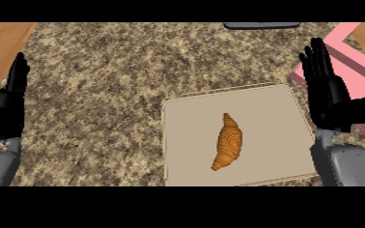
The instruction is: Pick the croissant from the tray and place it in the cardboard box
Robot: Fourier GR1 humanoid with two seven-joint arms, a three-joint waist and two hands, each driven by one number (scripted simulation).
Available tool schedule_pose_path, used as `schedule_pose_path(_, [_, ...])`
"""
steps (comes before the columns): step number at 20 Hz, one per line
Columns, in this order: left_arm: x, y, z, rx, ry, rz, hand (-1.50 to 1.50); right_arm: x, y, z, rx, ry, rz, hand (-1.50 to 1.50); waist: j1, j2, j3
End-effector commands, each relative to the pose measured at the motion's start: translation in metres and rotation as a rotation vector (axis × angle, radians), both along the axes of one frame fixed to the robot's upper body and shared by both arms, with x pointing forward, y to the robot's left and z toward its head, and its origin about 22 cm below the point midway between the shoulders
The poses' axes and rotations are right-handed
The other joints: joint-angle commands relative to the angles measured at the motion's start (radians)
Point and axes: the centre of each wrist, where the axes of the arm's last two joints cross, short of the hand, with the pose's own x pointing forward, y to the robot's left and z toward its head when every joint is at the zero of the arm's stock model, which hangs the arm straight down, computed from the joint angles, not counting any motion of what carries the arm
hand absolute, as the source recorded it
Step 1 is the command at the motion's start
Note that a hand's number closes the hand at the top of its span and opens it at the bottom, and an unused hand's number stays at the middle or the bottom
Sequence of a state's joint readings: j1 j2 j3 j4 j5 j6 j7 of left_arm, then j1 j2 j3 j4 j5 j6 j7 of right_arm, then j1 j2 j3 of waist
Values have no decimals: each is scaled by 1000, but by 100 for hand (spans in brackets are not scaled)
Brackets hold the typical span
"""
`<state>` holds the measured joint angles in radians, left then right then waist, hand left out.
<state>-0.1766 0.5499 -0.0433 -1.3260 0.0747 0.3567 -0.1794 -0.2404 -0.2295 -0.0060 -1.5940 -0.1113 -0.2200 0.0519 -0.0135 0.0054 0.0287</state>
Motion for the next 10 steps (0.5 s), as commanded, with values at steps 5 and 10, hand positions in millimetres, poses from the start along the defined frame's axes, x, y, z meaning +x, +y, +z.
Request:
schedule_pose_path(5, [9, -48, 12, 3, 51, -347, 0, -21, -1, 92, -301, -196, -96, -150, -50, -27, -36])
schedule_pose_path(10, [5, -64, 14, -75, 116, -504, 0, -48, -16, 105, -655, -18, -179, -150, -40, -24, -34])
